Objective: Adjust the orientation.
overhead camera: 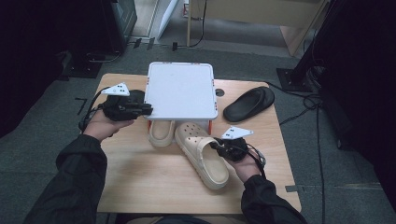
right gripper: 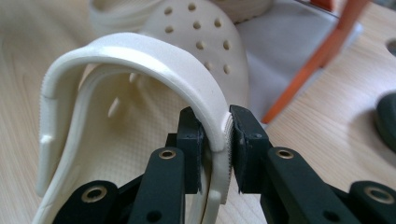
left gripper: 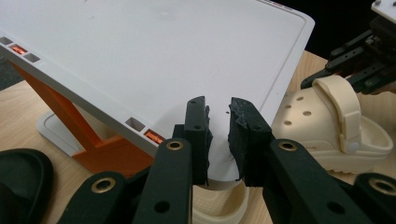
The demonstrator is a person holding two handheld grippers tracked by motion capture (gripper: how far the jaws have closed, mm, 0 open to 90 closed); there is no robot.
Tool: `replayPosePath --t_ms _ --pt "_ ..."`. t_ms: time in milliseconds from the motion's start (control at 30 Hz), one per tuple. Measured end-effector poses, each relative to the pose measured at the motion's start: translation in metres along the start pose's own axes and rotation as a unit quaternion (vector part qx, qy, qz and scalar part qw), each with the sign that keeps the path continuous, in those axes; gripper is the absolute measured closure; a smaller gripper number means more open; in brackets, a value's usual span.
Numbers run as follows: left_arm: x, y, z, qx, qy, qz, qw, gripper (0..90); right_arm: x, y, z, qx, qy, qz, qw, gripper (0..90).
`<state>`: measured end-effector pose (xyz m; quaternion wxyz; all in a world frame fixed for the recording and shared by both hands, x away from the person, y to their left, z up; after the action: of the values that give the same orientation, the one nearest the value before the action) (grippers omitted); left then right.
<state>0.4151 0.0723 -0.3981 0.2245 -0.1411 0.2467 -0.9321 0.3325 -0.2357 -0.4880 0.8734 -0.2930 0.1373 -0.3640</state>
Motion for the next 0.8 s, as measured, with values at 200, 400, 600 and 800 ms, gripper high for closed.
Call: replayPosePath --t_ms 200,400,600,800 --pt "0.000 0.000 0.000 0.000 0.001 -0.002 1.0000 77.4 -0.001 -0.002 0.005 0.008 0.041 -0.036 0.9985 75.3" --pt "0.001 0.001 0.000 0.002 0.001 -0.002 1.0000 77.5 -0.009 0.005 0.015 0.023 0.062 -0.071 0.9953 75.4" --pt "0.001 0.001 0.000 0.004 0.001 -0.003 1.0000 77.9 -0.016 0.018 0.023 0.045 0.073 -0.092 0.9921 75.2" --pt "0.001 0.001 0.000 0.004 0.000 -0.003 1.0000 78.1 -0.029 0.029 0.021 0.039 0.081 -0.073 0.9933 71.2"
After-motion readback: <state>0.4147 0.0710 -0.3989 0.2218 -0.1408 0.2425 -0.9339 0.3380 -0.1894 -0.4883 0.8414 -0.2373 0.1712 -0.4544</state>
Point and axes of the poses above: each handheld gripper's, and its own axes: y roughly forward along the jaws, z roughly out of its top, x roughly to its right, the point moved 6 cm from there along y, roughly forward along the jaws
